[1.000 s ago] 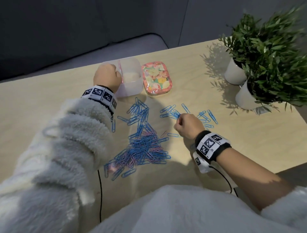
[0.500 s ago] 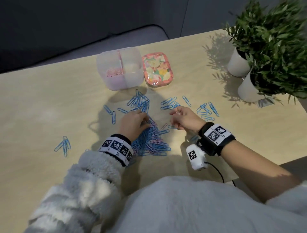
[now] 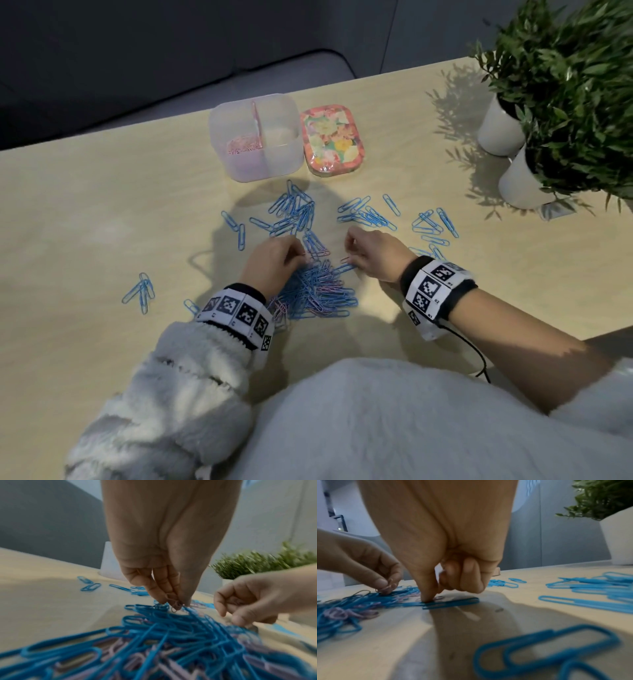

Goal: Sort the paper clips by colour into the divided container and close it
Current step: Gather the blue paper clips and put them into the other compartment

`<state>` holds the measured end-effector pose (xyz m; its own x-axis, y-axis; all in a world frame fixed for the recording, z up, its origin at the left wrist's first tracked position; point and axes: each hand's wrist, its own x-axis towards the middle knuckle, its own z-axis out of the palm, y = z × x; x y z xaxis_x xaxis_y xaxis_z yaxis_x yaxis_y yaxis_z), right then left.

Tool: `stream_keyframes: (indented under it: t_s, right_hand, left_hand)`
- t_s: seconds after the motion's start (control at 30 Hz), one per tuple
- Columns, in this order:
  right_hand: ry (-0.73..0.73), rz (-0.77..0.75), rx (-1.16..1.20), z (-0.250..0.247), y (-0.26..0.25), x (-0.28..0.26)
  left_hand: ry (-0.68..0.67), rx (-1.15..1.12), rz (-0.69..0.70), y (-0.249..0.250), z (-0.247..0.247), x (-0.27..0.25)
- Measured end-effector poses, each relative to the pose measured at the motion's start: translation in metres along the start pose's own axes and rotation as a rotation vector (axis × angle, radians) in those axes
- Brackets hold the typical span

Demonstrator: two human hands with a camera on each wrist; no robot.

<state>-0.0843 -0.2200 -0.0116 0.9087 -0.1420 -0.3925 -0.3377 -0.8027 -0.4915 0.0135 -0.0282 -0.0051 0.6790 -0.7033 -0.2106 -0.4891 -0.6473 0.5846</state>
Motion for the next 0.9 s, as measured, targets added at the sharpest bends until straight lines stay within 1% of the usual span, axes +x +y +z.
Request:
stream_keyframes:
  t_s: [0.07, 0.13, 0.2, 0.23, 0.27, 0.33, 0.4, 0.43, 0.5, 0.57, 0.63, 0.67, 0.7, 0.73, 0.8, 0.83, 0.87, 0.9]
  right_hand:
    - [-0.021, 0.004, 0.014, -0.005, -0.001, 0.004]
    - [-0.085, -0.003, -0.014, -0.007, -0.003, 0.009]
    - [-0.144, 0.003, -0.034, -0.007, -0.004, 0.012]
    - [-0.143, 0.007, -0.025, -0.008, -0.004, 0.012]
    - [-0.119, 0.010, -0.002, -0.009, -0.003, 0.014]
    - [-0.010, 0.005, 0.124, -0.014, -0.004, 0.019]
    - [0.056, 0.037, 0.410, -0.020, -0.009, 0.027]
    - [0.063, 0.077, 0.604, -0.021, -0.014, 0.029]
    - [0.063, 0.176, 0.938, -0.020, -0.024, 0.035]
    - [0.057, 0.252, 1.113, -0.018, -0.035, 0.040]
    - [0.032, 0.351, 1.229, -0.015, -0.045, 0.045]
    - [0.019, 0.403, 1.232, -0.013, -0.050, 0.048]
    - [0.024, 0.406, 1.136, -0.010, -0.054, 0.050]
    - [0.039, 0.354, 0.923, -0.006, -0.056, 0.051]
    - [0.078, 0.207, 0.384, 0.004, -0.059, 0.052]
    - [0.081, 0.181, 0.204, 0.008, -0.062, 0.050]
    - [0.069, 0.171, 0.122, 0.010, -0.064, 0.048]
    - [0.063, 0.166, 0.120, 0.012, -0.063, 0.049]
  left_hand:
    - [0.007, -0.152, -0.081, -0.003, -0.005, 0.001]
    - [0.029, -0.327, -0.155, -0.006, -0.011, 0.003]
    - [0.055, -0.576, -0.280, -0.006, -0.016, 0.005]
    - [0.064, -0.705, -0.352, -0.006, -0.018, 0.007]
    - [0.064, -0.825, -0.417, -0.006, -0.021, 0.008]
    - [0.038, -1.034, -0.504, -0.004, -0.024, 0.009]
    - [0.008, -1.191, -0.564, -0.005, -0.025, 0.008]
    - [-0.002, -1.216, -0.577, -0.005, -0.025, 0.008]
    - [-0.010, -1.140, -0.562, -0.007, -0.022, 0.008]
    - [0.001, -1.028, -0.518, -0.008, -0.018, 0.008]
    - [-0.001, -0.948, -0.491, -0.007, -0.016, 0.009]
    - [-0.001, -0.928, -0.476, -0.007, -0.016, 0.009]
    - [0.001, -0.915, -0.461, -0.007, -0.015, 0.010]
    - [0.006, -0.904, -0.451, -0.007, -0.014, 0.010]
    - [0.021, -0.874, -0.450, -0.007, -0.012, 0.010]
    - [0.031, -0.853, -0.457, -0.007, -0.010, 0.010]
    - [0.042, -0.830, -0.458, -0.005, -0.010, 0.009]
    - [0.053, -0.793, -0.449, -0.004, -0.010, 0.010]
